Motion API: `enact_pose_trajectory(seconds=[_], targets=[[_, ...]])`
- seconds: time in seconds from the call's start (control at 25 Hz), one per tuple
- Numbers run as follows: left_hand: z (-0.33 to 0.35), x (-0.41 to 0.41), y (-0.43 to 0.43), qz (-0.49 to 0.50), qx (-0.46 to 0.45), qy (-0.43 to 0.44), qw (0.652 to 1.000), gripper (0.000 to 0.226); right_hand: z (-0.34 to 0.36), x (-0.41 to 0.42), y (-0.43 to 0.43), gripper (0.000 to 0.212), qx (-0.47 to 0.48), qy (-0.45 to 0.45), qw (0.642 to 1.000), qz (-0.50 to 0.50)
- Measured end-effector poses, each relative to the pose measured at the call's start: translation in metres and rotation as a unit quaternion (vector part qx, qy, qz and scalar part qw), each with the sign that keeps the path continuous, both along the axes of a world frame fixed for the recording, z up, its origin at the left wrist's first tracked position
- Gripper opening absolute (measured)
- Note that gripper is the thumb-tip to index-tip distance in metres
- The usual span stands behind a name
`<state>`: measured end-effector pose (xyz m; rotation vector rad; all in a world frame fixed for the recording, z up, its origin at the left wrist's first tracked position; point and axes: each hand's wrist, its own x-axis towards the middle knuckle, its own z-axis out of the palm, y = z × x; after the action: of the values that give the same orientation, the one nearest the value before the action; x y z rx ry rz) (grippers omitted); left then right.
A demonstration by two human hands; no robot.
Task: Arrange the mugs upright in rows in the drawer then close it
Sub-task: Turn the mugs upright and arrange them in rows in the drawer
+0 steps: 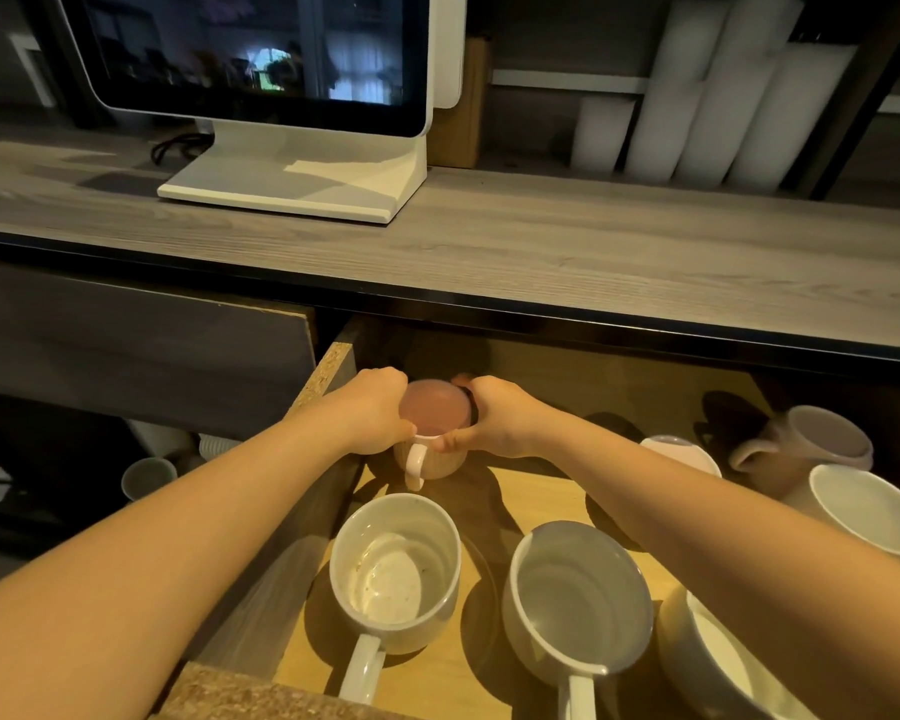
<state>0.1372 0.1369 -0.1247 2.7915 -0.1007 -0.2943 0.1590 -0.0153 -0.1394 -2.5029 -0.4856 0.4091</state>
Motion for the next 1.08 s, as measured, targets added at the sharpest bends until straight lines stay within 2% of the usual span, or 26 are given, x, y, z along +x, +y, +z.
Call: enact_pose_trajectory(seconds=[0.28,0.48,0.6,0.92,1.08], targets=[[-0.001,-0.001,-0.001,0.001,0.017,-0.008,1.0,0.036,0.003,-0.002,0.002,0.057,-0.021,-0.01,1.0,0.014],[0.01,-0.021,-0.017,-0.021,0.052,-0.021,0.998,0.042,0.027,-0.025,-0.036,0.057,-0.17,-0.121,0.974,0.083],[0.026,-0.033,-0.04,-0.067,0.052,-0.052,0.995,0.046,0.039,-0.045,-0.077,0.053,-0.217,-0.149,0.961,0.082],[0.043,-0.037,-0.108,-0.171,0.077,-0.069,0.98,0.05,0.046,-0.061,-0.159,0.054,-0.24,-0.108,0.965,0.004],[0.027,-0.034,-0.145,-0.209,0.094,-0.056,0.972,0.048,0.027,-0.057,-0.17,0.074,-0.247,-0.088,0.965,-0.013]])
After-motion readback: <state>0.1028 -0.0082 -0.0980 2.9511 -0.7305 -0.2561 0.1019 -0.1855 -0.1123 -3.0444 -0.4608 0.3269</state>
